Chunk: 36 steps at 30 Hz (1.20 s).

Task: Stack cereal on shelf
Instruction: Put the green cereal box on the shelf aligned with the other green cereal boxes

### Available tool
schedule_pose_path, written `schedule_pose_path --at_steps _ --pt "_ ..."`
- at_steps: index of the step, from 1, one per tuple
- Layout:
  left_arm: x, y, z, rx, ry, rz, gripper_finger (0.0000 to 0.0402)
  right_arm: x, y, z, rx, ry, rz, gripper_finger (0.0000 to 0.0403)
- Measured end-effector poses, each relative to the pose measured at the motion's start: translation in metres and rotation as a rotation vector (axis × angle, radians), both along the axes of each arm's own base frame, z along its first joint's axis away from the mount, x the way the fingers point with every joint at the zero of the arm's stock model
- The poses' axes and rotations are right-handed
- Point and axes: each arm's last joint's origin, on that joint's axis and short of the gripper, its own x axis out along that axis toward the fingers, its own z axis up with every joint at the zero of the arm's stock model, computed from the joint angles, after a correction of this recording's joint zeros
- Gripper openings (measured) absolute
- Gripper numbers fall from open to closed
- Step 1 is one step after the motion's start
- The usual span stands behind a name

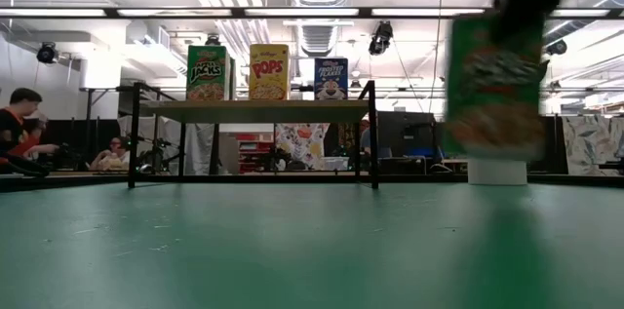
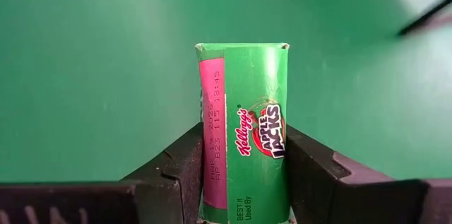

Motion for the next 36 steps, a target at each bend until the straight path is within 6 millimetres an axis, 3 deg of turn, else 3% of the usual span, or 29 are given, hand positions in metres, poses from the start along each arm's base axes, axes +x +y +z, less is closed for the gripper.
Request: schedule_pose_path --at_steps 9,19,25,36 --pt "-0.001 0.000 0.000 0.016 0.004 -0.001 0.0000 0.038 -0.036 0.049 -0.132 -0.208 0.105 0.0150" --pt "-0.002 0.001 -0.003 0.061 0.022 -0.005 0.0000 0.066 -0.082 0.094 -0.273 -0.463 0.237 0.0150" --pt "-0.008 0.003 -0.010 0.054 0.003 -0.004 0.0000 0.086 -0.107 0.105 -0.319 -0.514 0.272 0.0150" --pt "-0.022 0.009 -0.025 0.074 -0.097 -0.001 0.0000 0.152 -0.147 0.113 -0.438 -0.423 0.337 0.0150"
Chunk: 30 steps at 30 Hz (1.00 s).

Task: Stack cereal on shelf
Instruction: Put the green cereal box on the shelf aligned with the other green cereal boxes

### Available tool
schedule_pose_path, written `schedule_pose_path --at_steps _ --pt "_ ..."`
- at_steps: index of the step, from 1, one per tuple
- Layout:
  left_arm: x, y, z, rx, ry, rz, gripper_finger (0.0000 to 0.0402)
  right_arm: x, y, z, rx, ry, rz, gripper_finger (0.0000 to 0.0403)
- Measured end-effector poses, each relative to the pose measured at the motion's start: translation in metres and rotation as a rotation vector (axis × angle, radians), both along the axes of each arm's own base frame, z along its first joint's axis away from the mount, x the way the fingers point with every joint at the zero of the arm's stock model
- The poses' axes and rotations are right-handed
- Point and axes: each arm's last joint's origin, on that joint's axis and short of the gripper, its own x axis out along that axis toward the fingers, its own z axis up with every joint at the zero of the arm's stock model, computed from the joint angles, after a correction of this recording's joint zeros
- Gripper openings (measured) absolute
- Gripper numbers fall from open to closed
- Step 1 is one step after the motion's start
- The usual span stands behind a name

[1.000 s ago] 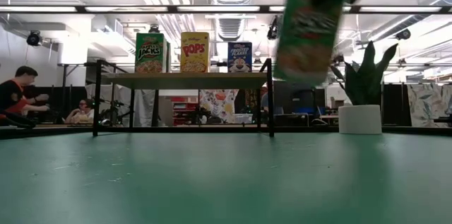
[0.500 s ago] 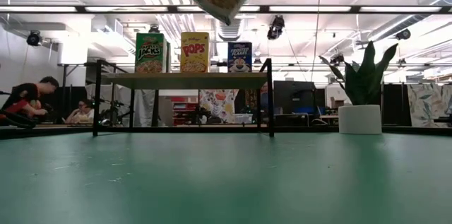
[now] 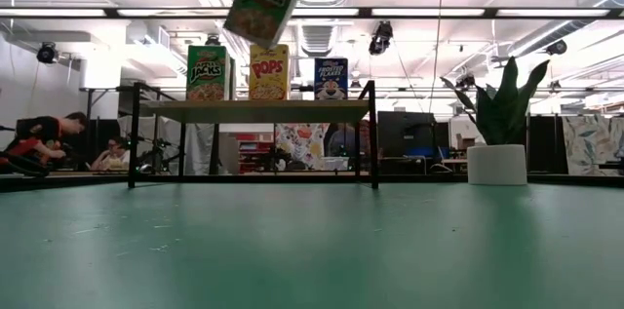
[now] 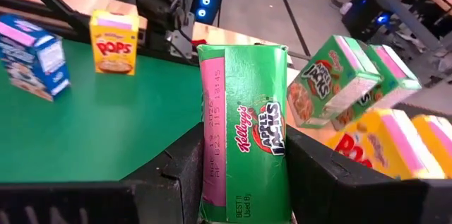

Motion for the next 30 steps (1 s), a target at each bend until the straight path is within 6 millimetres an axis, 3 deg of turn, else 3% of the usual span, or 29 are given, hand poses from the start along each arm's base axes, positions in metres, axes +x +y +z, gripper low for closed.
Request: schedule_pose_path --at_steps 8,16,30 --pt "-0.010 0.004 -0.001 -0.011 -0.031 0.000 0.0000 0.041 -0.038 0.002 -0.021 0.056 0.019 0.0150" --pt "-0.013 0.005 -0.003 0.009 -0.028 0.001 0.0000 0.070 -0.068 -0.009 -0.048 0.088 -0.015 0.0150" --pt "-0.014 0.005 -0.003 0.014 -0.028 0.001 0.0000 0.079 -0.083 -0.025 -0.040 0.148 -0.037 0.0150"
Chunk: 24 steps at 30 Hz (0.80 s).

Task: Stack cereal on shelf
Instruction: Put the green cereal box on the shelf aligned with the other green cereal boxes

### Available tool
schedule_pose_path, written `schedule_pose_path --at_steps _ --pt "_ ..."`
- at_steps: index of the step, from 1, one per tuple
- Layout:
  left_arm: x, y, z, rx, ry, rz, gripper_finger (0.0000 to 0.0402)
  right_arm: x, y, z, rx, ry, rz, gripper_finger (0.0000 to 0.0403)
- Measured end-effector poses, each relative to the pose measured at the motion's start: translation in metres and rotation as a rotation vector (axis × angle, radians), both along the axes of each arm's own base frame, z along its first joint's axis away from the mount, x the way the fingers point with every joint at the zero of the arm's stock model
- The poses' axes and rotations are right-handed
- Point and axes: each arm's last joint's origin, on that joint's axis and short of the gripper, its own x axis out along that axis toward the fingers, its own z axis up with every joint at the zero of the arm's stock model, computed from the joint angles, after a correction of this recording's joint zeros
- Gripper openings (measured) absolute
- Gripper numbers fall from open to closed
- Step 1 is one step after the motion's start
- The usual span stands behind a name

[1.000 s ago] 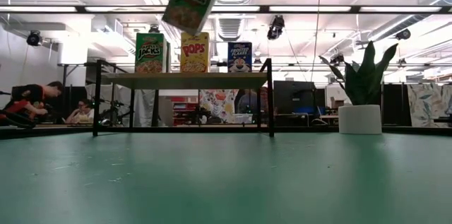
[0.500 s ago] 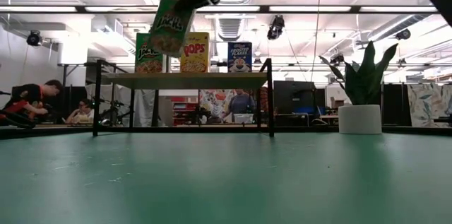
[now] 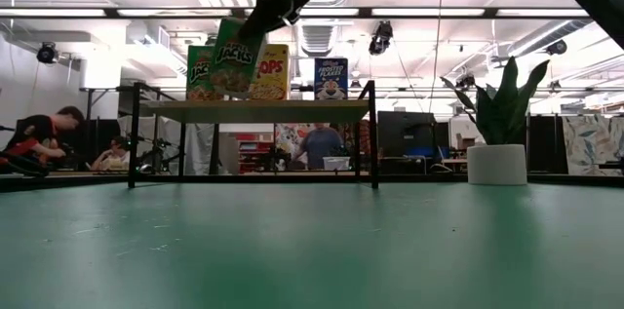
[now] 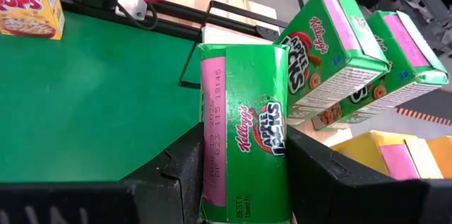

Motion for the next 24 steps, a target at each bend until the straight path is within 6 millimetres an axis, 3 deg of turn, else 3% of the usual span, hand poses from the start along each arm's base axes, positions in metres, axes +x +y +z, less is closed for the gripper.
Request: schedule_pose_path --at_steps 6,15,24 --pt "0.0000 0.0000 0.0000 0.000 0.000 0.000 0.0000 -0.0004 -0.0011 0.0000 -0.002 0.001 -0.005 0.0155" --pt "0.0000 0.0000 0.0000 0.001 0.000 0.000 0.0000 -0.0016 -0.0074 0.0000 0.003 -0.006 -0.028 0.0198" --pt "0.0000 0.0000 0.0000 0.006 0.002 0.000 0.0000 -0.0008 -0.0089 0.0019 0.004 -0.030 -0.035 0.0201"
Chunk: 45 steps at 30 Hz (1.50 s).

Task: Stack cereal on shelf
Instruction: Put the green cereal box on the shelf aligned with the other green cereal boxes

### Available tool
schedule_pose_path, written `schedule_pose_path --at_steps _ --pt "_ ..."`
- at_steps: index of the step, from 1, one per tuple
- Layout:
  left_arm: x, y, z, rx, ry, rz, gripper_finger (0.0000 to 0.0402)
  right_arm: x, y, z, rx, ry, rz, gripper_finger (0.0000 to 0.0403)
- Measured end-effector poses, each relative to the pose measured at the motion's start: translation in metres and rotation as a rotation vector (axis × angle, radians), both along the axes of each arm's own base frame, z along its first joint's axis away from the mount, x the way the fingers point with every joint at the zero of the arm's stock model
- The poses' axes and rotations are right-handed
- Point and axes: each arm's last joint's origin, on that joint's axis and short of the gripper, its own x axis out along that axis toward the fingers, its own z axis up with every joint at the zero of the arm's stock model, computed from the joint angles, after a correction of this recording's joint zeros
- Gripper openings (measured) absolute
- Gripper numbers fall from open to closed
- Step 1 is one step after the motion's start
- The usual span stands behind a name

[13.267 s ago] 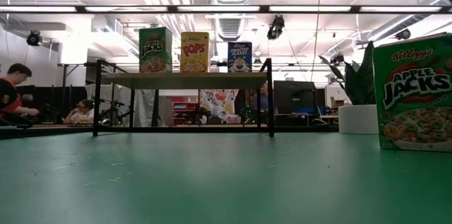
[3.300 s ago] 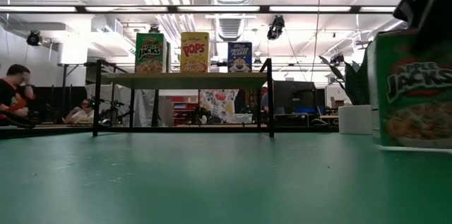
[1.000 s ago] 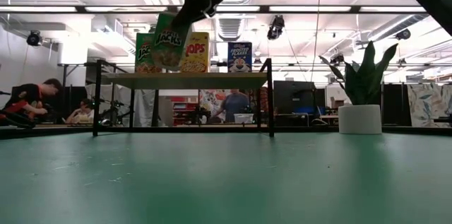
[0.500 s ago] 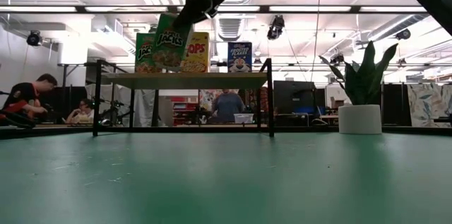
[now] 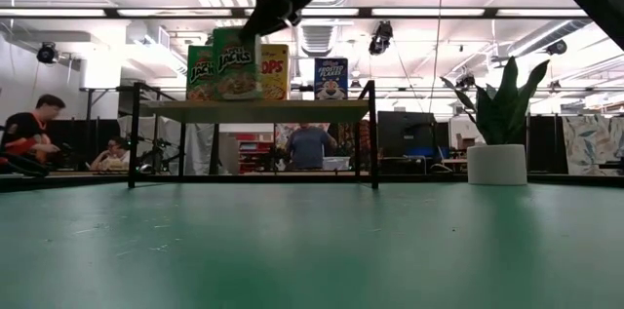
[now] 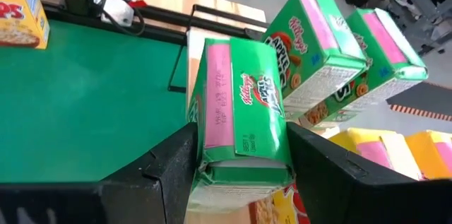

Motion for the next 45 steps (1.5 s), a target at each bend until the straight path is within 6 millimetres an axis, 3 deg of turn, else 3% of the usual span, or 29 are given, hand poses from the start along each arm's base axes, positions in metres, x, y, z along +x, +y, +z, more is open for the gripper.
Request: schedule_pose_path --at_steps 16,32,36,40,45 --pt "0.000 0.000 0.000 0.001 0.000 0.000 0.0000 0.001 0.000 0.003 -0.012 -0.023 0.001 0.0201" --pt "0.000 0.000 0.000 0.008 0.003 0.001 0.0000 -0.010 0.016 0.036 -0.018 -0.037 0.033 0.0198" --pt "0.000 0.000 0.000 0.008 0.004 0.000 0.0000 -0.023 0.023 0.040 0.000 0.048 0.043 0.0174" --pt "0.000 0.000 0.000 0.008 0.005 0.000 0.0000 -0.033 0.021 0.037 0.042 0.129 0.003 0.0125" --pt "0.000 0.000 0.000 0.009 0.006 0.000 0.0000 -0.029 0.015 0.009 0.072 0.244 -0.026 0.0048"
